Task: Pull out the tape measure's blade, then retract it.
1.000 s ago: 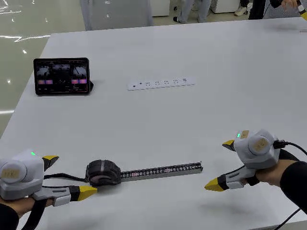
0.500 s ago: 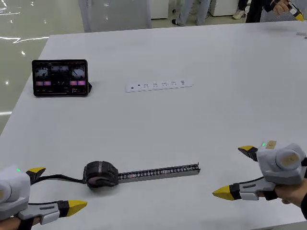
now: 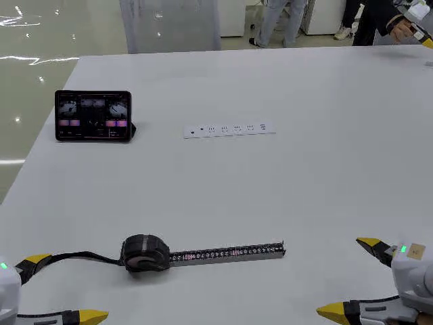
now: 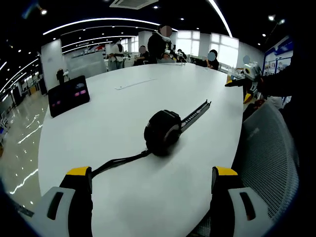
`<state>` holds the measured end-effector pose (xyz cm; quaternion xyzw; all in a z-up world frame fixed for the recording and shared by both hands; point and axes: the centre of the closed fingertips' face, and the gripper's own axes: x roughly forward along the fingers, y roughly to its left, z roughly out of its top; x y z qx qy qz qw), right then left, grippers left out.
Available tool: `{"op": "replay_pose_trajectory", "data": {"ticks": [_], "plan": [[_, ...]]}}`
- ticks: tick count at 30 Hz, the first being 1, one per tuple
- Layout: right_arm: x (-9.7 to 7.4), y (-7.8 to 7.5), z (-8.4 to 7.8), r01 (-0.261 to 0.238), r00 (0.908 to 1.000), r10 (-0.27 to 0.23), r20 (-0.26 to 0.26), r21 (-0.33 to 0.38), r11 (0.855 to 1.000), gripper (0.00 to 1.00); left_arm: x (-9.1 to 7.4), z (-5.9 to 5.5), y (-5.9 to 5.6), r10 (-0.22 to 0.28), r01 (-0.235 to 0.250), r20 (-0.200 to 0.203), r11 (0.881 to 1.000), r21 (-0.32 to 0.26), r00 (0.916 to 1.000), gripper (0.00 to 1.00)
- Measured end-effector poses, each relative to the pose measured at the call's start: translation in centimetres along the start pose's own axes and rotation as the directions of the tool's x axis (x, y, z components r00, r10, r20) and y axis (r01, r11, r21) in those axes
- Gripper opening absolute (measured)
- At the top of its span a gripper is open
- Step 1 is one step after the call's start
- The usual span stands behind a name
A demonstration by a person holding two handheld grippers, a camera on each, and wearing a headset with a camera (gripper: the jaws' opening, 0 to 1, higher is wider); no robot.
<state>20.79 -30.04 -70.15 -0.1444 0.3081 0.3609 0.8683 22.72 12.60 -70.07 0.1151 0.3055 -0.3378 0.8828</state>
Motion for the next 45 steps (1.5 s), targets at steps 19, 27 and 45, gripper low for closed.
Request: {"op": "replay_pose_trajectory", "data": {"ticks": [19, 27, 45], "plan": [[-1.5, -0.8, -1.6, 0.018, 0.9998, -0.018, -0.007, 0.043, 0.999, 0.99, 0.1, -0.2, -0.2, 0.013, -0.013, 0.007, 0.999, -0.029, 0.9999, 0.99], [-1.5, -0.8, -2.3, 0.01, 0.9999, -0.01, -0.008, 0.025, 1.0, 0.99, 0.2, -0.4, -1.0, 0.004, -0.004, -0.003, 1.0, -0.02, 1.0, 0.99], [-0.5, -1.8, -0.7, -0.025, 0.9989, 0.025, -0.04, 0.02, 1.0, 0.99, 1.4, 1.6, -0.4, 0.016, -0.016, -0.014, 1.0, -0.012, 0.9998, 0.99]]}}
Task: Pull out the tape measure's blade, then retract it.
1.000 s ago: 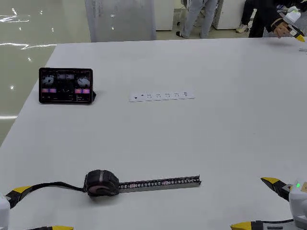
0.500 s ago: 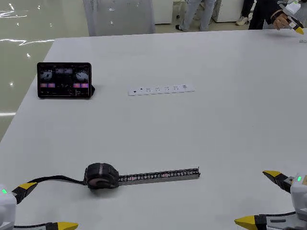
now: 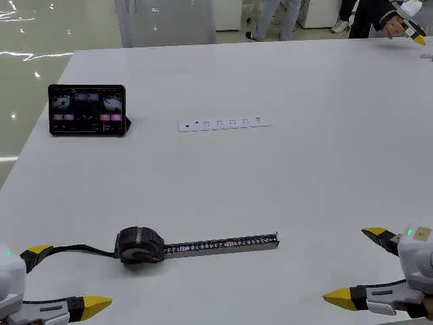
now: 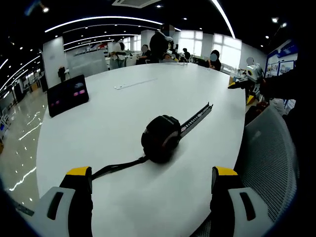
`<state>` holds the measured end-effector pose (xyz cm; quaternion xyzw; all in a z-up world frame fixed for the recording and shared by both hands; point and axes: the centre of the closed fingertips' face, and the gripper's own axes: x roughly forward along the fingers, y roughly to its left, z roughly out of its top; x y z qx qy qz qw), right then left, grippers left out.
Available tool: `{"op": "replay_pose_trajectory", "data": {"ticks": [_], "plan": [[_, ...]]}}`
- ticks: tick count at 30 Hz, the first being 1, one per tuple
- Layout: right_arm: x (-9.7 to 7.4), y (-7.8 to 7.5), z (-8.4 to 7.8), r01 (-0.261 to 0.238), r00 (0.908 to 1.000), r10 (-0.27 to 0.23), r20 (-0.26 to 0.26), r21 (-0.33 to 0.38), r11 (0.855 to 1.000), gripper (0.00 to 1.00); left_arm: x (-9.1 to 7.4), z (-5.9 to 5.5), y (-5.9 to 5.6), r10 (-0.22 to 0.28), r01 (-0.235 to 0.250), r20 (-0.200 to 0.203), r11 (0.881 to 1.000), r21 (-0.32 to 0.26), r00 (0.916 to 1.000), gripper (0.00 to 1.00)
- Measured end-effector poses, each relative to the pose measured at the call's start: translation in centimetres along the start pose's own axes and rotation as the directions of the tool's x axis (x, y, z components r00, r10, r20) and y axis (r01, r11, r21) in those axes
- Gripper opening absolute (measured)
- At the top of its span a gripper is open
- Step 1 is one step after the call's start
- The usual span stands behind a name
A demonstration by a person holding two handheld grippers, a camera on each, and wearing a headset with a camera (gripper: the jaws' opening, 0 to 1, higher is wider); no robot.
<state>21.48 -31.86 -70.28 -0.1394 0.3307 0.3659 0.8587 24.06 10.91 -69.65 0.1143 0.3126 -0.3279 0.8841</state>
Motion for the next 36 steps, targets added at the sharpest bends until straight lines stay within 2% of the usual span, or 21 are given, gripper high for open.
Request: {"op": "replay_pose_trajectory", "data": {"ticks": [3, 6, 10, 16, 20, 24, 26, 28, 32, 36], "plan": [[0.3, 0.1, 0.3, -0.026, 0.9996, 0.026, -0.007, -0.014, 1.0, 0.99, 0.2, 0.9, -0.1, -0.006, 0.007, 0.012, 1.0, -0.018, 0.9999, 0.99], [0.8, 0.2, 0.6, -0.051, 0.9985, 0.049, -0.027, -0.068, 0.996, 0.99, 0.5, 1.6, 0.0, -0.006, 0.007, 0.023, 0.999, -0.035, 0.9997, 0.99], [1.8, 0.1, 0.9, -0.087, 0.9951, 0.08, -0.058, -0.133, 0.987, 0.99, 1.4, 1.9, -0.3, -0.007, 0.007, 0.01, 0.999, -0.033, 0.9999, 0.99], [3.6, 0.2, 1.9, -0.152, 0.9862, 0.137, -0.094, -0.182, 0.971, 0.99, 3.4, 2.6, -1.4, -0.016, 0.016, -0.006, 0.999, -0.034, 0.9999, 0.99], [4.7, -0.1, 2.5, -0.172, 0.9813, 0.15, -0.121, -0.204, 0.964, 0.99, 4.7, 3.0, -1.9, -0.015, 0.014, -0.015, 0.999, -0.038, 0.9998, 0.99], [5.8, -0.6, 3.1, -0.189, 0.9773, 0.158, -0.141, -0.245, 0.951, 0.99, 6.2, 3.5, -2.7, -0.028, 0.028, -0.005, 0.999, -0.044, 0.9996, 0.99], [6.3, -0.9, 3.2, -0.204, 0.9741, 0.168, -0.151, -0.262, 0.943, 0.99, 6.8, 3.6, -2.9, -0.019, 0.018, -0.006, 0.999, -0.045, 0.9998, 0.99], [6.7, -1.0, 3.4, -0.213, 0.9716, 0.175, -0.159, -0.266, 0.94, 0.99, 7.3, 3.8, -2.6, -0.008, 0.008, -0.001, 0.998, -0.059, 1.0, 0.99], [7.7, -0.8, 3.7, -0.25, 0.9604, 0.196, -0.198, -0.301, 0.921, 0.99, 8.2, 4.2, -2.4, 0.03, -0.028, 0.018, 0.996, -0.089, 0.9994, 0.99], [8.9, -0.7, 3.5, -0.284, 0.9477, 0.213, -0.237, -0.326, 0.902, 0.99, 9.1, 4.7, -2.1, 0.075, -0.069, 0.038, 0.988, -0.141, 0.9964, 0.99]]}}
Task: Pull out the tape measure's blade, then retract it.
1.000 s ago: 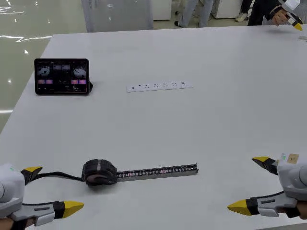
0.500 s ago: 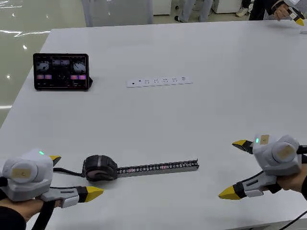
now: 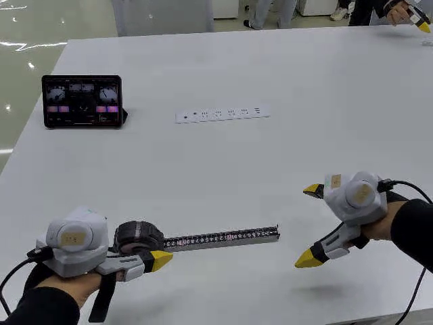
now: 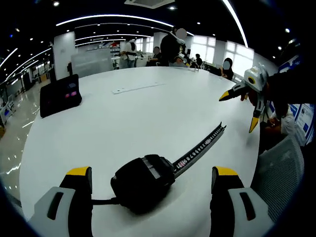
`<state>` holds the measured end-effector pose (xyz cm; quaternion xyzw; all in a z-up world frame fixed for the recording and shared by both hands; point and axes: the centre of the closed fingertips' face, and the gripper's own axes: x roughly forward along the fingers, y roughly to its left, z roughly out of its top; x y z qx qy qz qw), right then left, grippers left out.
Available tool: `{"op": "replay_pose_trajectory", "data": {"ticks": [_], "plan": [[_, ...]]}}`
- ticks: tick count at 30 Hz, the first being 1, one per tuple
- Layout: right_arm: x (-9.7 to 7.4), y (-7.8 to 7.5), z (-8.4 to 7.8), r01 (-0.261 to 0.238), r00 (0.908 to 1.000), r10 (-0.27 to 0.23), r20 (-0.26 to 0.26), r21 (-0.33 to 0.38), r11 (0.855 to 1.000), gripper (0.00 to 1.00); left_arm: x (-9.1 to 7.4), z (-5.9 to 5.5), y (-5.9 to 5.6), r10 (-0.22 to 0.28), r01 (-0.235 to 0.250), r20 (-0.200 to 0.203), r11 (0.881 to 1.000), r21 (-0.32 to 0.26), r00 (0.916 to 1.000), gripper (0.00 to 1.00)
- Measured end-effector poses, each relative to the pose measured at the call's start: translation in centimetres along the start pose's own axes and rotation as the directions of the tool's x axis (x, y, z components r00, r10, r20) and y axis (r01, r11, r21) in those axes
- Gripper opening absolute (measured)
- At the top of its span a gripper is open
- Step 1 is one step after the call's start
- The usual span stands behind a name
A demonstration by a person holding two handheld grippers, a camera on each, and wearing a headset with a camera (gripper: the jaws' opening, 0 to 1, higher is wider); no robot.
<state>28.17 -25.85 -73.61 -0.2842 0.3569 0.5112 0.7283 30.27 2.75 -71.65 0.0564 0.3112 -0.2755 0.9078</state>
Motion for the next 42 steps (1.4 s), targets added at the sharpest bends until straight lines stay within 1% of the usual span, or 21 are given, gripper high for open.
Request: {"op": "replay_pose_trajectory", "data": {"ticks": [5, 8, 11, 13, 14, 15, 17, 18, 20, 22, 24, 25, 27, 28, 31, 33, 35, 39, 42], "plan": [[1.3, -0.1, 0.3, -0.034, 0.9987, 0.032, -0.039, -0.037, 0.999, 0.99, 1.1, 0.4, -0.2, 0.041, -0.04, 0.027, 0.999, -0.031, 0.9988, 0.99], [1.9, -0.2, 0.7, -0.049, 0.9977, 0.046, -0.049, -0.06, 0.997, 0.99, 1.4, 0.6, -0.3, 0.065, -0.063, 0.038, 0.997, -0.044, 0.9972, 0.99], [2.5, -0.2, 0.6, -0.065, 0.9958, 0.059, -0.07, -0.088, 0.994, 0.94, 1.7, 0.6, -0.3, 0.097, -0.094, 0.052, 0.993, -0.064, 0.9939, 0.99], [3.0, -0.3, 0.5, -0.072, 0.9945, 0.064, -0.083, -0.098, 0.993, 0.92, 1.7, 0.7, 0.2, 0.145, -0.14, 0.068, 0.987, -0.082, 0.987, 0.99], [3.2, -0.3, 0.5, -0.078, 0.9937, 0.07, -0.088, -0.1, 0.992, 0.92, 1.7, 0.7, 0.4, 0.161, -0.155, 0.072, 0.984, -0.091, 0.9843, 0.99], [3.4, -0.3, 0.5, -0.086, 0.9927, 0.075, -0.094, -0.111, 0.99, 0.9, 1.7, 0.7, 0.6, 0.183, -0.172, 0.086, 0.978, -0.117, 0.9795, 0.99], [3.7, -0.3, 0.5, -0.095, 0.9912, 0.082, -0.104, -0.129, 0.987, 0.83, 1.7, 0.6, 0.7, 0.193, -0.179, 0.095, 0.973, -0.145, 0.9765, 0.99], [3.9, -0.2, 0.4, -0.103, 0.9898, 0.089, -0.112, -0.133, 0.986, 0.8, 1.6, 0.4, 0.6, 0.202, -0.185, 0.096, 0.969, -0.165, 0.9747, 0.99], [4.2, -0.2, 0.3, -0.112, 0.9881, 0.095, -0.121, -0.144, 0.983, 0.76, 1.6, 0.3, 0.6, 0.213, -0.193, 0.109, 0.966, -0.172, 0.9709, 0.99], [4.4, -0.2, 0.2, -0.119, 0.9868, 0.099, -0.129, -0.156, 0.981, 0.71, 1.5, 0.2, 0.5, 0.221, -0.199, 0.118, 0.964, -0.174, 0.9681, 0.99], [4.5, -0.1, 0.2, -0.125, 0.9849, 0.103, -0.139, -0.166, 0.978, 0.66, 1.4, 0.4, 0.4, 0.228, -0.204, 0.139, 0.965, -0.168, 0.9638, 0.99], [4.6, -0.1, 0.1, -0.131, 0.9841, 0.106, -0.142, -0.176, 0.976, 0.64, 1.3, 0.7, 0.3, 0.233, -0.208, 0.159, 0.966, -0.155, 0.9595, 0.99], [4.6, 0.1, 0.2, -0.136, 0.9831, 0.11, -0.147, -0.186, 0.973, 0.6, 1.2, 0.9, 0.3, 0.236, -0.213, 0.174, 0.966, -0.145, 0.956, 0.99], [4.6, 0.1, 0.2, -0.14, 0.9823, 0.112, -0.15, -0.194, 0.971, 0.57, 1.3, 1.0, 0.3, 0.236, -0.21, 0.181, 0.966, -0.151, 0.9549, 0.99], [4.7, 0.1, 0.3, -0.147, 0.9812, 0.117, -0.154, -0.203, 0.968, 0.49, 1.4, 0.5, 0.6, 0.255, -0.226, 0.169, 0.958, -0.175, 0.9519, 0.99], [4.7, 0.3, 0.2, -0.157, 0.979, 0.124, -0.161, -0.207, 0.966, 0.44, 1.3, 0.3, 0.9, 0.267, -0.232, 0.175, 0.952, -0.198, 0.9476, 0.99], [4.8, 0.4, 0.1, -0.167, 0.9764, 0.131, -0.172, -0.21, 0.964, 0.39, 1.4, -0.1, 1.0, 0.275, -0.238, 0.169, 0.949, -0.207, 0.9467, 0.98], [4.8, 0.5, -0.1, -0.177, 0.9734, 0.138, -0.183, -0.218, 0.96, 0.31, 1.2, -0.2, 1.0, 0.279, -0.241, 0.171, 0.947, -0.213, 0.9451, 0.97], [4.9, 0.5, -0.2, -0.18, 0.9721, 0.14, -0.189, -0.217, 0.959, 0.28, 1.3, -0.2, 1.0, 0.278, -0.241, 0.171, 0.948, -0.208, 0.9454, 0.96]]}}
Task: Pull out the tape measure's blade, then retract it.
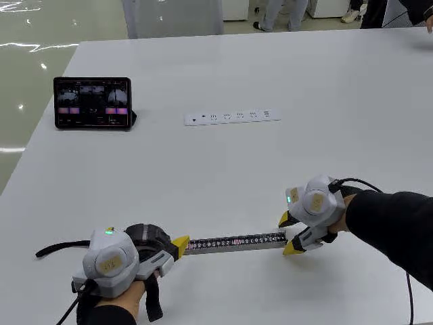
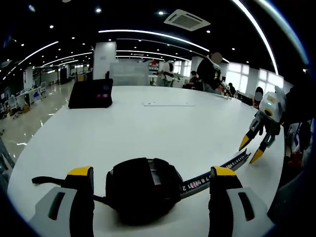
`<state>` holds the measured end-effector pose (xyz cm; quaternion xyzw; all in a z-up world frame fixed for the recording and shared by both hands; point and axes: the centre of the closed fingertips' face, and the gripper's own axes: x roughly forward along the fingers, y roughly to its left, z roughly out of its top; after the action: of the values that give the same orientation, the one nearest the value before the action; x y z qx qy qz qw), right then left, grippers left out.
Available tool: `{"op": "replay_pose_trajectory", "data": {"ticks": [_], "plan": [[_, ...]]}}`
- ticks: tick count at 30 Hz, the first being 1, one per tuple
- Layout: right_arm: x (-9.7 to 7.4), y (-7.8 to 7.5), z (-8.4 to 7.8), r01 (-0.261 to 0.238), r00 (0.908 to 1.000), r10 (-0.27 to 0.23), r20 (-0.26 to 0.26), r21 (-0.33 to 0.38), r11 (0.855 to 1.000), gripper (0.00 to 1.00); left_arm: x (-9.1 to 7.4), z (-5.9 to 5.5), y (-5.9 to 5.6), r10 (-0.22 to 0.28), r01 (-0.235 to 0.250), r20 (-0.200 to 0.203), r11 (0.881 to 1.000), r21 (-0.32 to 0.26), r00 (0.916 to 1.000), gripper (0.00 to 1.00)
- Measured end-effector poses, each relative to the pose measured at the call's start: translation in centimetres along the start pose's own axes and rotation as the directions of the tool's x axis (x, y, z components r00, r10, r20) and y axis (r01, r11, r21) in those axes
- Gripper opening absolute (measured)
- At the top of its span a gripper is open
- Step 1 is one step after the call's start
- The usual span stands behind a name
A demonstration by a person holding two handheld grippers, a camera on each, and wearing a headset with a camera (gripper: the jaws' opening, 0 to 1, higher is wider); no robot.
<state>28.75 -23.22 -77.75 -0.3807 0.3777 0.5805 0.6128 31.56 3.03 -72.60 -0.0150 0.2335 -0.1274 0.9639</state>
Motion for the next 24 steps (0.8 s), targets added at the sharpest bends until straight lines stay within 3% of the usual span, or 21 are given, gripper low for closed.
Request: {"op": "replay_pose_trajectory", "data": {"ticks": [5, 10, 16, 20, 24], "plan": [[0.1, 0.2, 0.0, -0.008, 1.0, 0.008, -0.006, -0.003, 1.0, 0.21, 0.3, -0.2, 0.1, 0.01, -0.01, -0.006, 1.0, 0.005, 0.9999, 0.96], [0.3, 0.4, 0.2, -0.024, 0.9997, 0.024, -0.006, -0.005, 1.0, 0.13, 0.5, -0.5, 0.7, 0.034, -0.035, -0.008, 0.999, -0.027, 0.9994, 0.93], [0.3, 0.2, 0.2, -0.032, 0.9993, 0.033, -0.018, 0.032, 0.999, 0.11, 0.6, -1.1, 1.0, 0.042, -0.043, -0.018, 0.998, -0.036, 0.9989, 0.87], [0.4, 0.3, 0.1, -0.043, 0.9978, 0.042, -0.051, -0.02, 0.999, 0.11, 0.7, -0.9, 0.9, 0.042, -0.043, -0.019, 0.998, -0.046, 0.9989, 0.82], [0.4, 0.1, 0.1, -0.035, 0.9984, 0.038, -0.042, 0.056, 0.998, 0.1, 0.9, -1.2, 0.7, 0.042, -0.044, -0.041, 0.998, -0.046, 0.9983, 0.75]]}}
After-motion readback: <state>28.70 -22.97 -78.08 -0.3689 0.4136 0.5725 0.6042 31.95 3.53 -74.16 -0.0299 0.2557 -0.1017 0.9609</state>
